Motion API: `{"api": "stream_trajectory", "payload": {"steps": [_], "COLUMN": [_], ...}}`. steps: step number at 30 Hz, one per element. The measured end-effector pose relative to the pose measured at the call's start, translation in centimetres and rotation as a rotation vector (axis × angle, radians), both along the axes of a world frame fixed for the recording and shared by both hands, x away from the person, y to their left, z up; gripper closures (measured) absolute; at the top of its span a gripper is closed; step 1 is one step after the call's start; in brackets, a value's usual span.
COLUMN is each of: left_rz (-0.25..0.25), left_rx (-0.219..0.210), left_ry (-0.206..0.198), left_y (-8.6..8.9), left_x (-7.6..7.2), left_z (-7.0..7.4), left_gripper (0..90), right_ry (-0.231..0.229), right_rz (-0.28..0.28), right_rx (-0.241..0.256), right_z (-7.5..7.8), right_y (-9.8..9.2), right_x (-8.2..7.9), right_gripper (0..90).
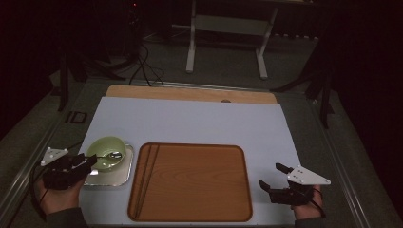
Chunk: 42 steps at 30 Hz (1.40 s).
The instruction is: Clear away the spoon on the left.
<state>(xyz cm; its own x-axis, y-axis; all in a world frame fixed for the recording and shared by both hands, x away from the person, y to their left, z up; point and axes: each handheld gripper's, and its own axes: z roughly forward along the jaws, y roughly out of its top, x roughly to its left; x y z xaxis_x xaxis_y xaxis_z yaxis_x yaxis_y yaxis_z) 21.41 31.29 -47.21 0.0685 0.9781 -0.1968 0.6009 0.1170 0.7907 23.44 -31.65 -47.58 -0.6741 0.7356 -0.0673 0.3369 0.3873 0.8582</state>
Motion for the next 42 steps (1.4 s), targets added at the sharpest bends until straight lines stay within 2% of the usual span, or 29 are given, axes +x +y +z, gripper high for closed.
{"api": "stream_trajectory", "payload": {"steps": [4,10,16,22,29,33,42], "left_rz": [0.012,0.042,0.093,0.131,0.152,0.156,0.167], "left_rx": [-0.004,0.022,0.007,0.004,-0.034,-0.068,-0.096], "left_ry": [0.014,0.04,0.065,0.078,0.054,0.066,0.058], "left_y": [0.0,0.3,0.8,1.6,2.2,2.4,2.8], "left_x": [-0.6,-0.4,-0.4,0.3,1.4,1.9,2.5], "left_z": [-0.3,-0.5,-0.7,-1.3,-1.9,-2.5,-2.8], "left_gripper": [53.4,52.0,48.9,46.4,42.0,43.6,49.2], "right_ry": [0.001,0.002,0.003,0.005,0.009,0.011,0.013], "right_rz": [0.001,0.002,0.003,0.007,0.007,0.008,0.01], "right_rx": [0.0,0.0,0.0,0.0,0.001,0.0,-0.003], "right_z": [0.0,0.0,0.0,-0.1,-0.1,-0.1,-0.2], "right_y": [0.0,0.0,0.1,0.1,0.1,0.2,0.2], "right_x": [0.0,0.0,0.0,0.1,0.1,0.1,0.1], "right_gripper": [14.2,14.2,14.2,14.2,14.2,14.2,14.2]}}
